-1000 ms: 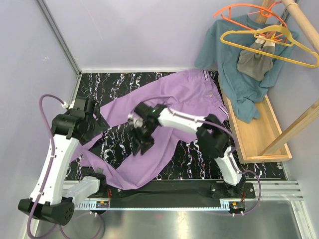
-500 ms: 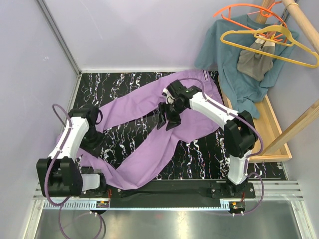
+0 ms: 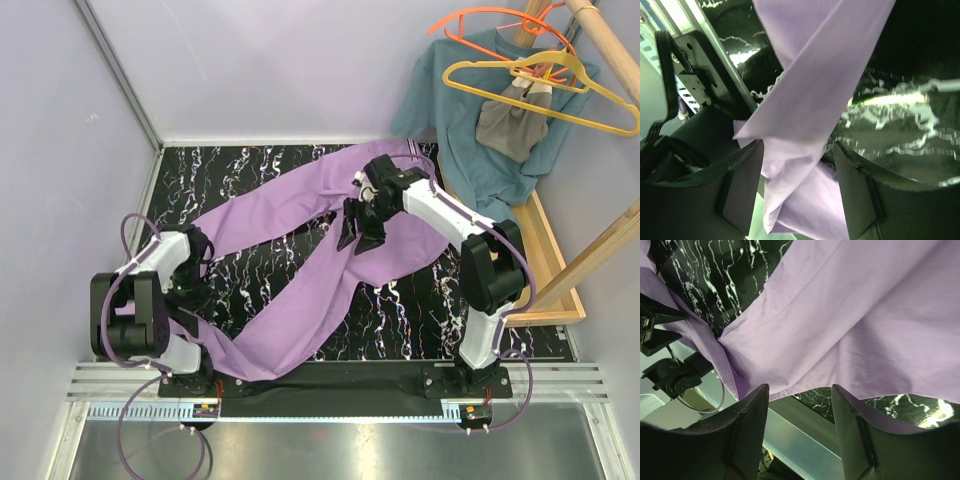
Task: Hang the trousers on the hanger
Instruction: Flatten out the trousers at the center of the board.
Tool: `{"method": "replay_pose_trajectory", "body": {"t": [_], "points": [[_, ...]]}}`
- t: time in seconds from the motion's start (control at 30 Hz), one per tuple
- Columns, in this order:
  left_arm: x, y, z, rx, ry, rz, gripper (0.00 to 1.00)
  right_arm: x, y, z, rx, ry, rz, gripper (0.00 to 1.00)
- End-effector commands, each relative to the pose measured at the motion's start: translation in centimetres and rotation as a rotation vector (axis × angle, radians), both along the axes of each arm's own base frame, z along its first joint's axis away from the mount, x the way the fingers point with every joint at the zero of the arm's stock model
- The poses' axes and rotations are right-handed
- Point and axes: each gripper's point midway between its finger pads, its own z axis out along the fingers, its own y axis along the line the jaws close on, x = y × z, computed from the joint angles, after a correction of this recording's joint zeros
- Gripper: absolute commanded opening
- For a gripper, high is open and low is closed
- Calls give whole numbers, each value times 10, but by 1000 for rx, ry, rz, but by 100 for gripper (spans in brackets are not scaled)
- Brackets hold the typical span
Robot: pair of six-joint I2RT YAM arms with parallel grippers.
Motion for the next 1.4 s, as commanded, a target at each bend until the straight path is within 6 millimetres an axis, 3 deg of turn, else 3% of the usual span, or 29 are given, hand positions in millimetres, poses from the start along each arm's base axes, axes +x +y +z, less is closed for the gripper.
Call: {"method": "replay_pose_trajectory", "body": {"t": [0.0, 0.13, 0.23, 0.37, 0.4, 0.43, 0.5, 0.53, 0.57, 0.63, 0.7, 0.73, 0.8, 0.83, 0.9, 0.93, 1.0, 1.03, 1.07, 1.13, 1.2, 1.23, 1.37], "points": [[7, 11, -11, 60, 8, 29, 63, 8, -9, 21, 42, -39, 7, 60], [16, 21, -17, 99, 23, 36, 62, 17, -12, 32, 50, -52, -4, 60], [19, 24, -22, 105, 31, 47, 48, 17, -8, 41, 80, -45, 0, 60], [25, 28, -24, 93, 4, 81, 5, 15, -5, 49, 109, -37, -2, 60], [31, 30, -17, 90, -25, 73, 0, 14, -3, 51, 115, -36, -2, 60], [37, 36, -8, 118, -54, 64, 0, 13, -3, 52, 121, -30, -1, 60], [60, 52, 35, 197, -185, 42, 0, 11, -3, 55, 124, -20, -8, 60], [83, 60, 64, 236, -300, 34, 0, 9, -3, 56, 128, -16, -10, 60], [88, 67, 84, 272, -357, 16, 0, 7, -2, 57, 131, -3, -18, 60], [104, 89, 147, 411, -586, 3, 0, 1, -2, 63, 151, 24, -20, 61], [97, 100, 178, 503, -701, 7, 0, -7, 0, 69, 174, 63, -25, 61], [78, 101, 191, 540, -794, 46, 0, -11, -1, 70, 176, 70, -26, 63], [72, 101, 198, 561, -935, 82, 0, -19, -1, 70, 174, 86, -30, 69], [56, 97, 192, 562, -1039, 117, 9, -27, -2, 63, 166, 106, -28, 69], [39, 90, 177, 528, -1141, 216, 18, -34, 0, 58, 170, 120, -16, 69], [22, 87, 157, 517, -1177, 254, 31, -38, -1, 53, 168, 140, -15, 70], [9, 81, 140, 477, -1211, 344, 63, -38, 0, 52, 175, 151, -10, 70], [-4, 78, 120, 463, -1145, 372, 83, -35, 2, 55, 179, 138, -6, 70], [-9, 76, 114, 448, -1140, 437, 99, -33, 3, 58, 181, 126, -3, 70], [-4, 76, 117, 444, -1125, 412, 99, -28, 4, 62, 179, 107, 0, 70], [12, 77, 120, 457, -1027, 215, 99, -26, 4, 63, 177, 100, 4, 70], [17, 79, 135, 463, -1010, 180, 99, -24, 4, 61, 173, 100, -1, 71], [45, 81, 136, 425, -738, -20, 99, -20, 2, 53, 143, 91, 2, 71]]}}
